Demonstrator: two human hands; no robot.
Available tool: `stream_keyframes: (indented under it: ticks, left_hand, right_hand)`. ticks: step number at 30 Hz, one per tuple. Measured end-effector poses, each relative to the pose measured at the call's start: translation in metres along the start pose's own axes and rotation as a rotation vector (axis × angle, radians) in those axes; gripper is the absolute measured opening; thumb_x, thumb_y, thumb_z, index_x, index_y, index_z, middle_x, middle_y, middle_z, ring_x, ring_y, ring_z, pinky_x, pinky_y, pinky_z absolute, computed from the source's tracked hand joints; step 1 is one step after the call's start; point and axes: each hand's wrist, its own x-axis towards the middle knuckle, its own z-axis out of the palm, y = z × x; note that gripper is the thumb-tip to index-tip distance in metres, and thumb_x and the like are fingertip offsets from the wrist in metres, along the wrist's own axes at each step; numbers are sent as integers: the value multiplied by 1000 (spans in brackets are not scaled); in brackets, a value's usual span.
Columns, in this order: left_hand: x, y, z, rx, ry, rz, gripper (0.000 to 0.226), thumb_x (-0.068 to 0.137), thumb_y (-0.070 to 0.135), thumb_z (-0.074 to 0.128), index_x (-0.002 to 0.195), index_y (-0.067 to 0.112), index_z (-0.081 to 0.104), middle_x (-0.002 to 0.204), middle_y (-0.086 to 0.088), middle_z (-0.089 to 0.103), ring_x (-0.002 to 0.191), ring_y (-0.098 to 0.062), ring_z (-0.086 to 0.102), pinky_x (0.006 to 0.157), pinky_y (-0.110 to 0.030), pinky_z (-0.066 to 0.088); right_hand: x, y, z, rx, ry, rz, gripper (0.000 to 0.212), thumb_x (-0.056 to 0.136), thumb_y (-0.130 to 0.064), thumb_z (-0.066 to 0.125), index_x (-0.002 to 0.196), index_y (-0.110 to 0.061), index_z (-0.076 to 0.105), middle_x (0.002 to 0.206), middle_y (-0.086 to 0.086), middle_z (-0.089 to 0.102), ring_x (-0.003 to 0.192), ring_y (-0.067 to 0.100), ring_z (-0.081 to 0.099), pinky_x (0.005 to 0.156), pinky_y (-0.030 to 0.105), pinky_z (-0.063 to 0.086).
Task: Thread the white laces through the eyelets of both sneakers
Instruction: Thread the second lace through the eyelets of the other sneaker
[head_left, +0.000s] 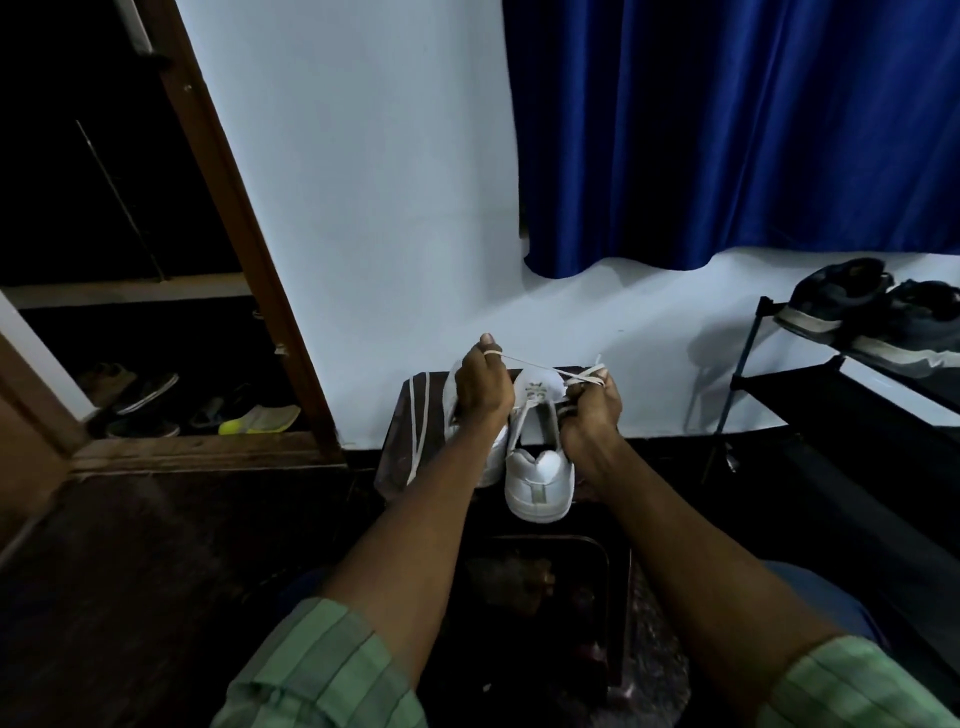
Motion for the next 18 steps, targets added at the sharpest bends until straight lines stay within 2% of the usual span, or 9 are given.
stream_keyframes:
  ticks: [1, 3, 5, 7, 9, 10, 13, 16, 18]
  left_hand:
    - [1, -2, -1, 9, -42, 15, 53, 112, 40, 29, 94, 6, 65, 99, -15, 71, 97, -35, 62, 90, -43, 48]
    - [7, -5, -6, 34, -153, 46, 45, 111, 35, 35, 77, 13, 53, 71, -2, 57, 74, -28, 52, 74, -40, 42]
    - [13, -3, -18, 54, -241, 51, 35, 107, 29, 43, 77, 15, 56, 64, 5, 52, 70, -24, 48, 66, -35, 37]
    - [19, 3, -29, -3, -305, 23, 24, 97, 24, 51, 75, 19, 60, 55, 10, 50, 62, -21, 44, 57, -31, 33]
    - [21, 14, -35, -57, -362, -3, 23, 94, 20, 50, 75, 20, 63, 49, 12, 48, 54, -16, 40, 51, -27, 30]
    - [21, 22, -37, -83, -382, -9, 26, 97, 16, 47, 77, 19, 64, 48, 11, 48, 52, -14, 38, 50, -26, 30]
    - [19, 49, -41, -122, -411, 26, 34, 102, 8, 41, 79, 16, 64, 50, 8, 47, 50, -12, 37, 46, -21, 30]
    - [16, 78, -52, -121, -404, 99, 34, 102, 8, 42, 80, 16, 67, 61, 2, 54, 55, -13, 46, 51, -21, 37]
    - [16, 93, -59, -117, -403, 146, 30, 100, 5, 46, 85, 18, 69, 71, -1, 62, 63, -16, 54, 60, -24, 45]
  right_hand:
    - [0, -1, -2, -55, -17, -14, 36, 92, 8, 34, 69, -17, 46, 56, 0, 45, 43, 12, 39, 40, 17, 34]
    - [2, -8, -6, -250, -113, -66, 32, 91, 6, 38, 71, -16, 49, 59, 2, 45, 46, 13, 37, 42, 20, 30]
    - [4, -27, -1, -507, -245, -153, 30, 89, 5, 43, 67, -11, 54, 63, 6, 52, 52, 17, 41, 45, 23, 30]
    - [1, -59, 13, -707, -356, -151, 26, 85, 2, 52, 64, -10, 63, 72, 9, 58, 61, 22, 46, 51, 27, 33]
    - [-12, -94, 33, -852, -451, -84, 8, 81, -7, 60, 73, -9, 60, 78, 8, 53, 64, 20, 43, 56, 30, 34]
    - [-20, -110, 43, -885, -487, -75, 6, 77, -8, 59, 74, -11, 55, 76, 6, 48, 61, 17, 38, 55, 30, 31]
    - [-40, -153, 70, -764, -549, -85, 12, 76, -14, 51, 70, -18, 43, 69, 1, 39, 53, 11, 26, 52, 27, 21]
    - [-56, -187, 91, -547, -534, -85, 26, 92, -32, 52, 72, -21, 39, 66, 1, 44, 49, 11, 27, 50, 27, 23]
    - [-67, -204, 107, -454, -513, -146, 35, 104, -40, 45, 76, -20, 41, 65, 2, 50, 49, 11, 30, 50, 26, 27]
